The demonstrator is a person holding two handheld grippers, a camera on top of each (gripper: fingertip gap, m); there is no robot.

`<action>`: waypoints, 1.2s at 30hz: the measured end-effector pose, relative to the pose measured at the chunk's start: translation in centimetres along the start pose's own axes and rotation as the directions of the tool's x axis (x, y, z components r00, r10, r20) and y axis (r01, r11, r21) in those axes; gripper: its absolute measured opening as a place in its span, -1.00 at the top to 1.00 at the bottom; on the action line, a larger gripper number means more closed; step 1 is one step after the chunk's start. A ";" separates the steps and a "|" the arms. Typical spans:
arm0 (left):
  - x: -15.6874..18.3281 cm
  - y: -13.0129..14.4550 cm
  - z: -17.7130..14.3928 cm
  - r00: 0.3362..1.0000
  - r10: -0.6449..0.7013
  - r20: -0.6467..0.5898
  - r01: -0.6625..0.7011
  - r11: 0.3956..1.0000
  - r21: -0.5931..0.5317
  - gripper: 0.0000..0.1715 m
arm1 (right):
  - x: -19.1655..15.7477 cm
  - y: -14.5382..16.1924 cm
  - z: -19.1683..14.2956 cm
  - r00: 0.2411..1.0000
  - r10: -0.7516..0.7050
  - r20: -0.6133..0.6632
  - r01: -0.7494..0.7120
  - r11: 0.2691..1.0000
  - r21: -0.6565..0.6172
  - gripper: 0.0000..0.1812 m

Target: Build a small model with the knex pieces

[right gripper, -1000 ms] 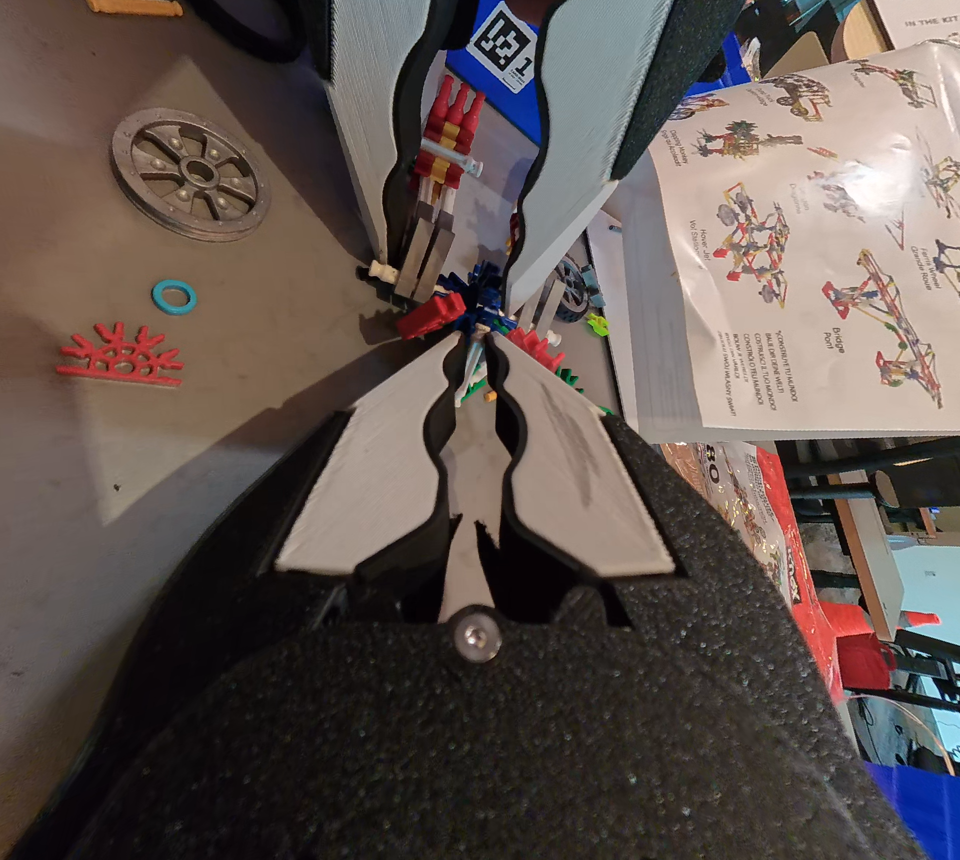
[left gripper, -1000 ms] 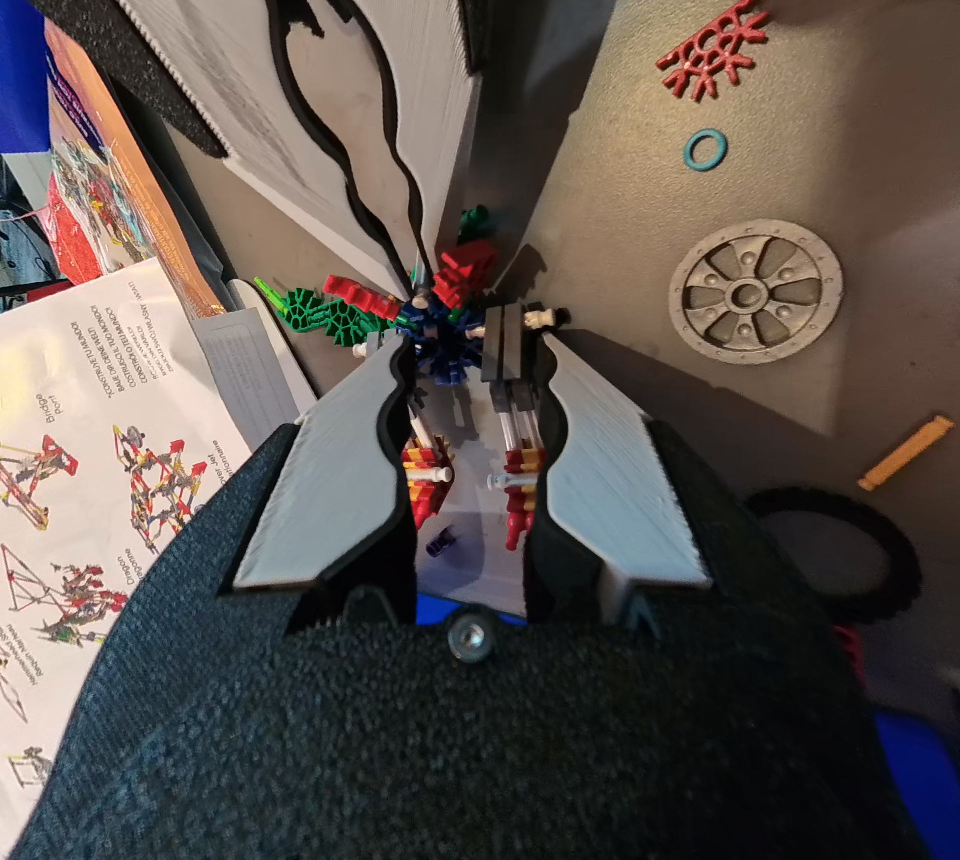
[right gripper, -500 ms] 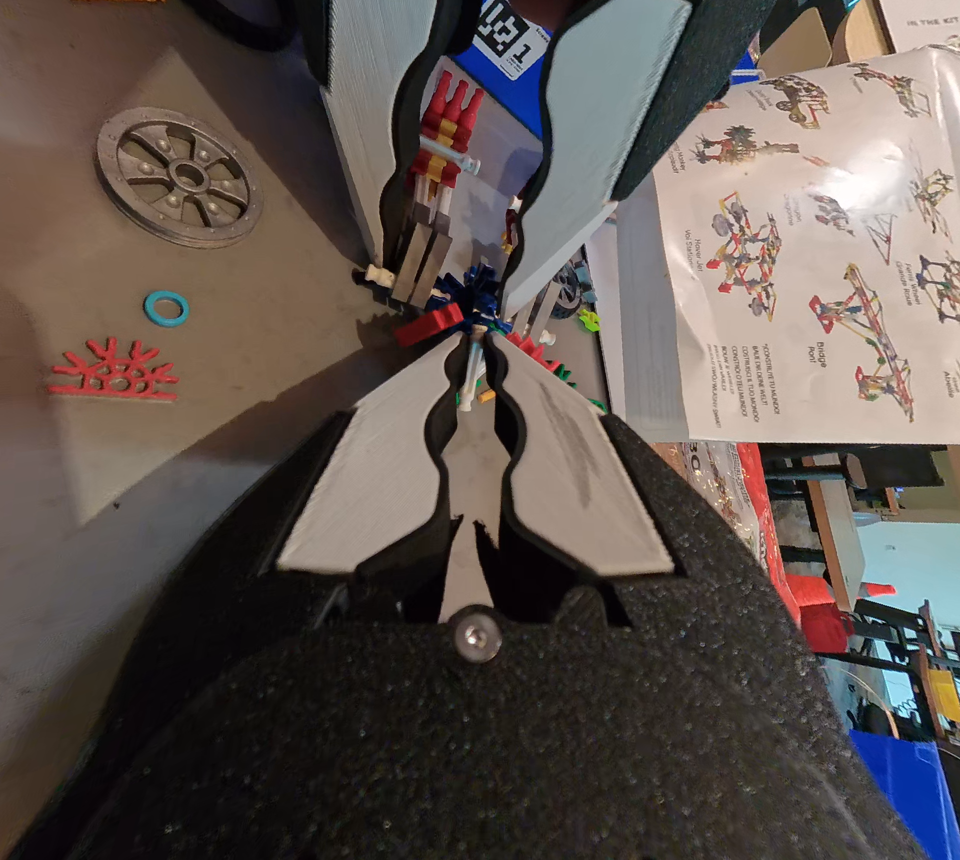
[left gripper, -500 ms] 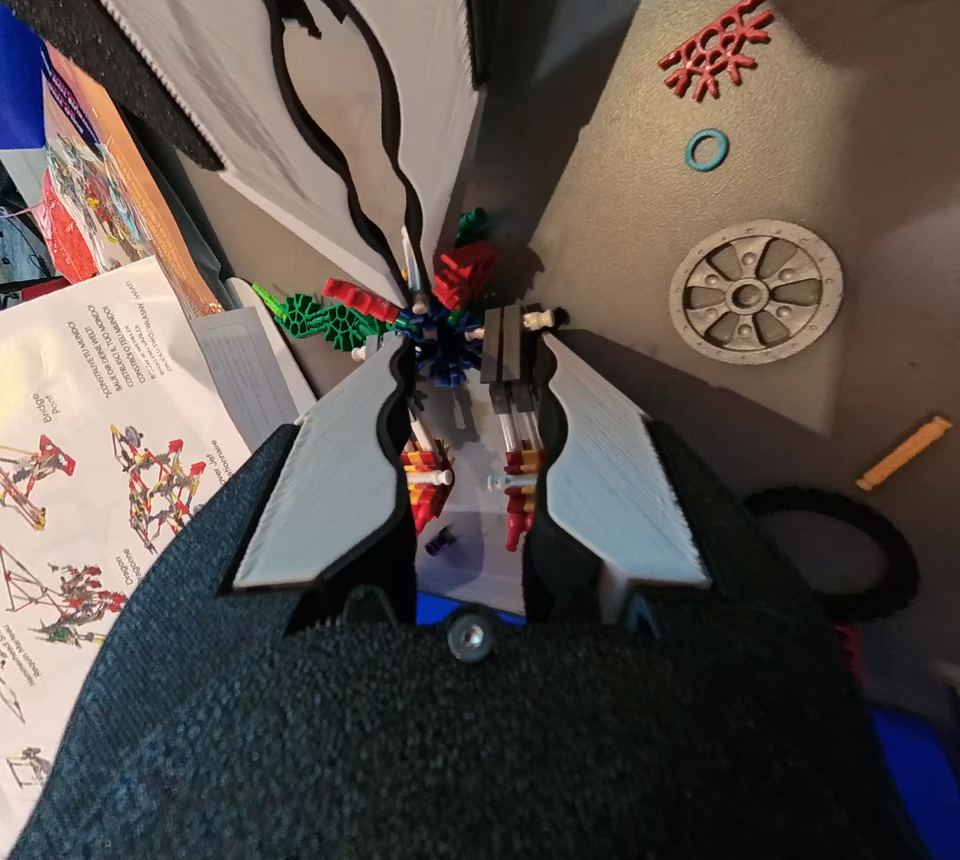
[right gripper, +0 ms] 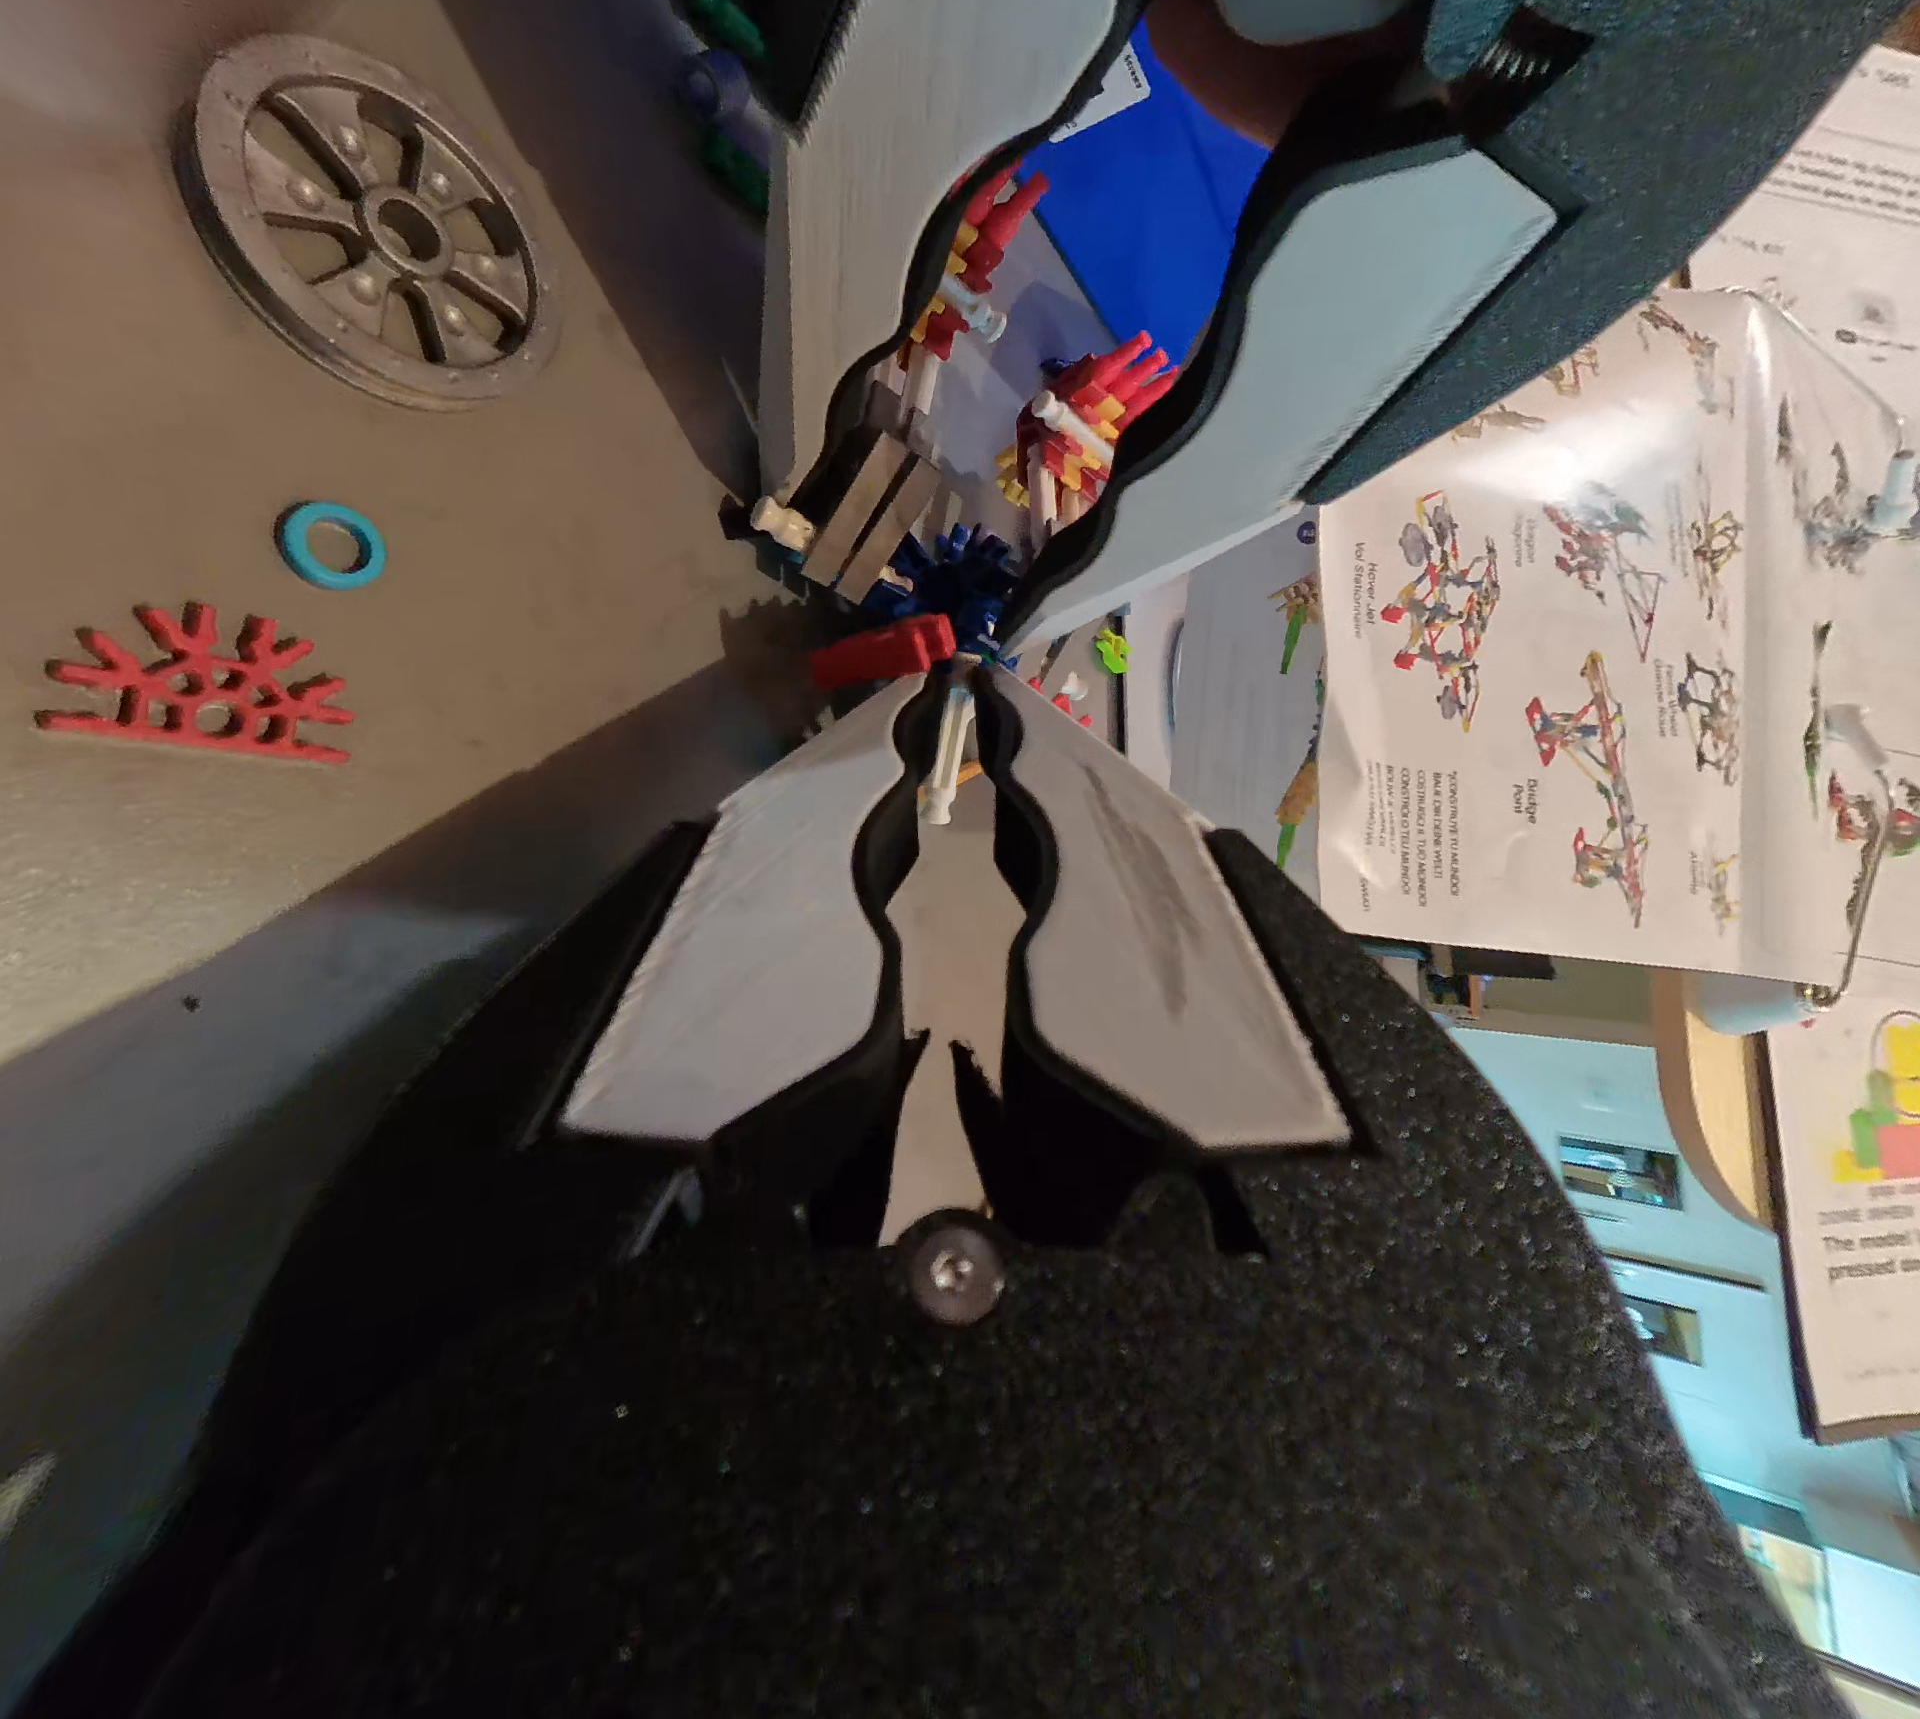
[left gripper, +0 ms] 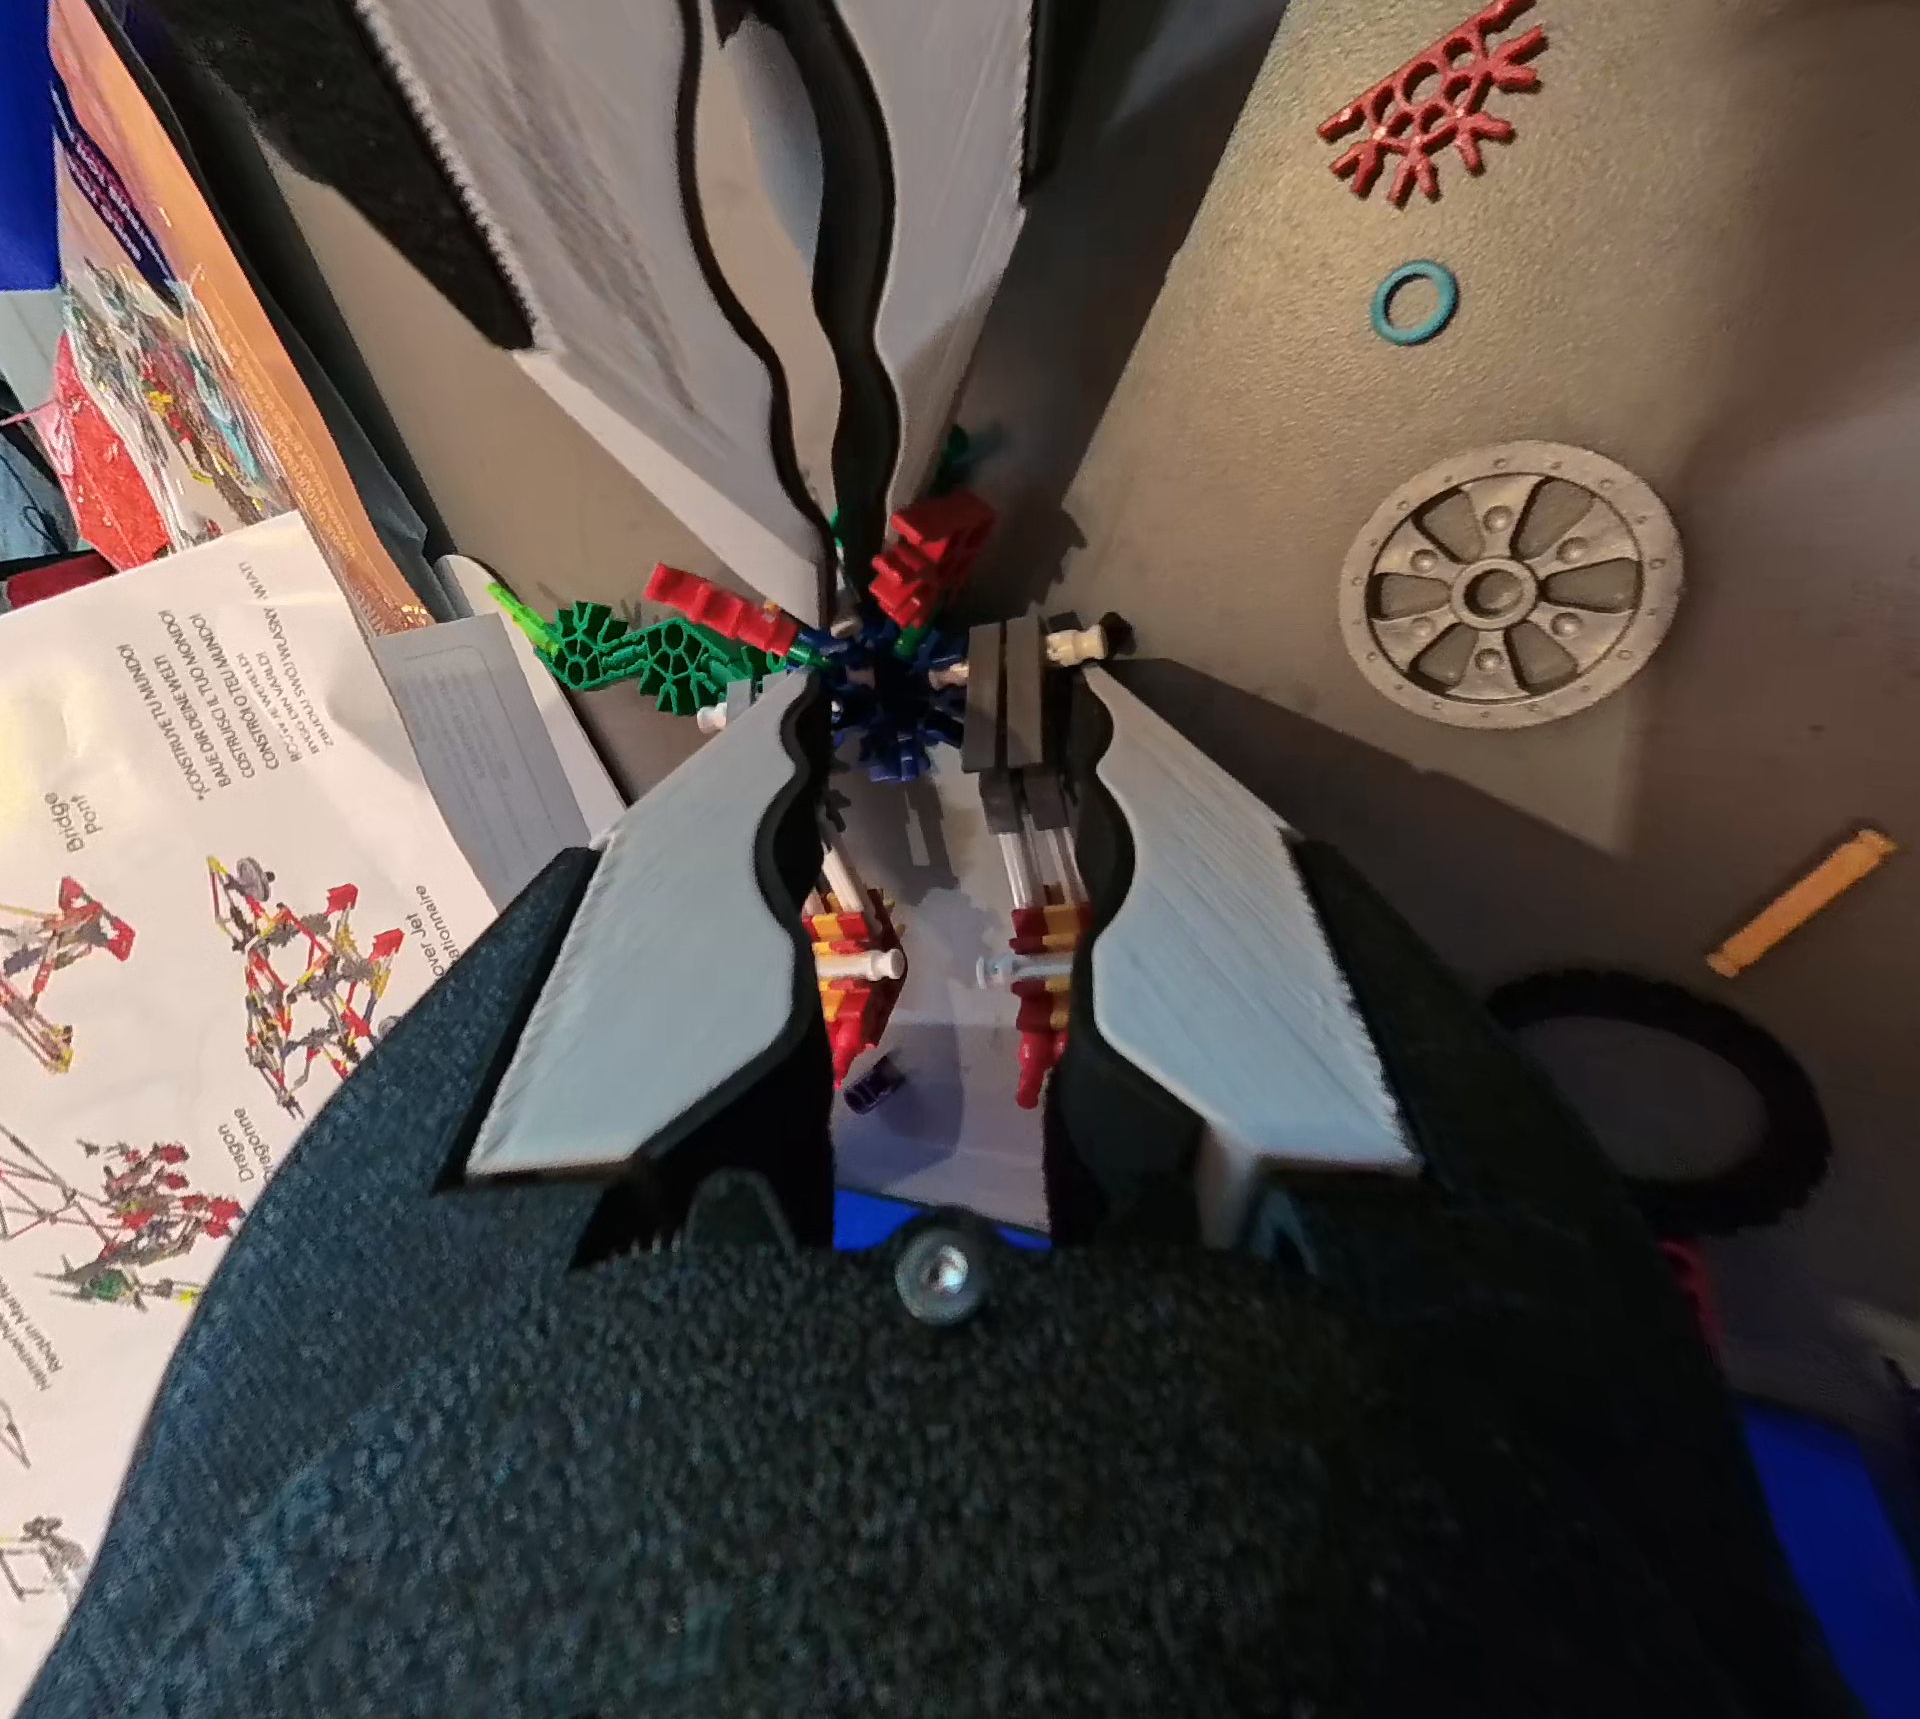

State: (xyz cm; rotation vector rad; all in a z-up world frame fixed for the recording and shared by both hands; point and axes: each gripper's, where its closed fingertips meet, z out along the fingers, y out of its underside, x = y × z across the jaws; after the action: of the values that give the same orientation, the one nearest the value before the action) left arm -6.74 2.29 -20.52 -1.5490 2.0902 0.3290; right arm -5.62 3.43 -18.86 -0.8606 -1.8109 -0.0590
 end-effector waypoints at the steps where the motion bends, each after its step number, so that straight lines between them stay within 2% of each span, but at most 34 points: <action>1: 0.0 0.0 0.0 1.000 -0.001 -0.001 0.001 1.000 0.002 0.49 | 0.0 0.0 0.0 1.000 -0.008 -0.006 0.008 1.000 0.002 0.94; 11: 0.1 0.0 0.0 1.000 -0.014 -0.008 0.015 1.000 0.012 0.49 | 0.1 -0.2 0.2 0.993 -0.095 -0.066 0.097 0.995 0.030 0.94; 17: 0.1 0.0 0.0 1.000 -0.019 -0.012 0.019 1.000 0.015 0.49 | 0.0 0.0 0.3 0.994 0.071 0.085 -0.071 0.997 -0.012 0.94; 20: 0.1 0.1 0.0 1.000 -0.021 -0.015 0.021 1.000 0.014 0.49 | 0.0 0.0 0.4 0.983 0.095 0.159 -0.090 0.995 -0.041 0.95; 24: 0.0 0.1 0.1 1.000 -0.022 -0.015 0.022 1.000 0.011 0.49 | 0.0 0.0 0.3 0.920 0.274 0.280 -0.272 0.961 -0.046 0.95; 26: 0.0 0.1 0.1 1.000 -0.022 -0.015 0.022 1.000 0.010 0.49 | 0.0 -0.1 0.3 0.895 0.316 0.315 -0.323 0.946 -0.031 0.95; 36: 0.0 0.0 0.1 1.000 -0.021 -0.016 0.021 1.000 0.010 0.49 | 0.1 -0.3 0.2 0.681 0.545 0.489 -0.634 0.773 0.021 0.95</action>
State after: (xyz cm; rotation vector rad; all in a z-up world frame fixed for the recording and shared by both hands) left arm -6.75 2.30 -20.60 -1.5717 2.0826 0.2988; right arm -5.91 3.33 -18.78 -1.3724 -1.8237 0.7962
